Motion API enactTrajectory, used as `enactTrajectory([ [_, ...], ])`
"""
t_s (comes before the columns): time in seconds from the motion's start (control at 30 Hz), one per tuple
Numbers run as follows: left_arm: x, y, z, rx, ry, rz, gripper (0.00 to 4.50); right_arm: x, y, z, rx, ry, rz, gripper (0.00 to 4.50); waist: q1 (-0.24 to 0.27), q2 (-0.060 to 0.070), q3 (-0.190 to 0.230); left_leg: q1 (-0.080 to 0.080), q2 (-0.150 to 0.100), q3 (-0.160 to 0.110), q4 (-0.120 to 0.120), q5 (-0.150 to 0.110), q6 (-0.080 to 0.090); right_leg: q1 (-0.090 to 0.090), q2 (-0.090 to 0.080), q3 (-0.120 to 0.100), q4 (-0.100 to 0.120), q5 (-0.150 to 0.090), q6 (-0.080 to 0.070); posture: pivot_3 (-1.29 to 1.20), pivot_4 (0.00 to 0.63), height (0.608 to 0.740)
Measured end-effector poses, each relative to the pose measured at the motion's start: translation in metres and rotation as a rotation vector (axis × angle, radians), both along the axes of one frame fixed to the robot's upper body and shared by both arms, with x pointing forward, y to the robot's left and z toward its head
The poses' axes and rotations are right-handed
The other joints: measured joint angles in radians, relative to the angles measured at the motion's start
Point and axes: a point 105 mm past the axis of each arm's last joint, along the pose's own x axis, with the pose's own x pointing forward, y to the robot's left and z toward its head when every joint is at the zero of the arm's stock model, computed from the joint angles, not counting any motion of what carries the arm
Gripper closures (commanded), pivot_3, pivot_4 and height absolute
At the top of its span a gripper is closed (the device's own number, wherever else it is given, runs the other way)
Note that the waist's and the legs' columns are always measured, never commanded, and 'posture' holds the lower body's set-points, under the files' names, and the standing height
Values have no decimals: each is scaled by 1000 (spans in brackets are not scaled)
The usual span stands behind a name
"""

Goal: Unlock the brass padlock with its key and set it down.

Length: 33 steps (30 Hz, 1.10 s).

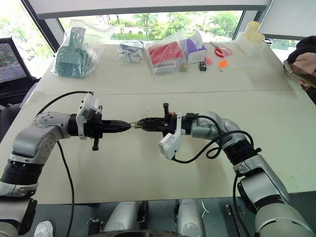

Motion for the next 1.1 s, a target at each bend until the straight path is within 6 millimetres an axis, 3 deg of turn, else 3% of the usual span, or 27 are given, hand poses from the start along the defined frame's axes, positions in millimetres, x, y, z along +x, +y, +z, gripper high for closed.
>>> enactTrajectory([
  [0.4,6,2,-5,-2,-8,34,4426,0,0,0,1,1,0,4500,0,0,0,0,0,0,0,0,0,0,0,0,0,0,0,0,150,740],
  [0.5,9,15,-6,11,-7,87,4426,3,1,-5,-17,7,-17,4500,-3,0,0,0,0,0,0,0,0,0,0,0,0,0,0,0,150,740],
  [0.63,9,36,-10,27,1,180,4426,16,-6,-23,-50,61,-88,4500,-13,0,0,0,0,0,0,0,0,0,0,0,0,0,0,0,150,740],
  [0.8,1,38,-20,36,8,216,4426,34,-12,-52,-97,132,-180,4500,-17,0,0,0,0,0,0,0,0,-1,0,0,0,0,0,0,150,740],
  [0.97,-6,33,-22,33,-8,234,4426,59,-13,-56,-117,80,-259,4500,-17,0,0,0,0,0,0,1,-1,-1,0,1,1,0,0,0,150,740],
  [1.1,-9,32,-26,33,-4,249,4426,61,-12,-61,-121,98,-266,4500,-18,0,0,0,0,0,-1,1,-1,-1,0,1,1,0,0,0,150,740],
])
